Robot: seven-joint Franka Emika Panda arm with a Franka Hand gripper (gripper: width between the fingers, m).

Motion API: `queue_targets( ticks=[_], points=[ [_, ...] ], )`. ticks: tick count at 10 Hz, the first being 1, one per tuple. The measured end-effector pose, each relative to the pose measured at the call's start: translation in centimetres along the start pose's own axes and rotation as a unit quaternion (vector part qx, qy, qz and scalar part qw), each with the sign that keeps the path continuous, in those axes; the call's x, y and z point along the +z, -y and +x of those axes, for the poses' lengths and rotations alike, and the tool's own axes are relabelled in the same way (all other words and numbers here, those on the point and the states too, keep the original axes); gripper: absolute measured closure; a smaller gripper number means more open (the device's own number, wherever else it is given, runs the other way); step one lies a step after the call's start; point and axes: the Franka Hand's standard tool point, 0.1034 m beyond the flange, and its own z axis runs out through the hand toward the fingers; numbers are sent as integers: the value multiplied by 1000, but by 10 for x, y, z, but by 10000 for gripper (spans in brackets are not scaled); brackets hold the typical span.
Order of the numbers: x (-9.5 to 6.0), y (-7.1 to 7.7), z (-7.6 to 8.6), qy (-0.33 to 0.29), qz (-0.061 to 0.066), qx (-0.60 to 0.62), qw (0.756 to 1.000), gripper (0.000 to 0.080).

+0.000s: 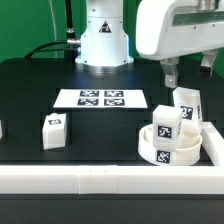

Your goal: Assemble stool

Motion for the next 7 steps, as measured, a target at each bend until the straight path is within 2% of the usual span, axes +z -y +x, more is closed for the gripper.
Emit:
queue_targets(
  ticks=[3,7],
  points=[
    [0,-5,-4,3,-3,-69,998,151],
    [10,-9,2,7,-4,-70,998,151]
  ],
)
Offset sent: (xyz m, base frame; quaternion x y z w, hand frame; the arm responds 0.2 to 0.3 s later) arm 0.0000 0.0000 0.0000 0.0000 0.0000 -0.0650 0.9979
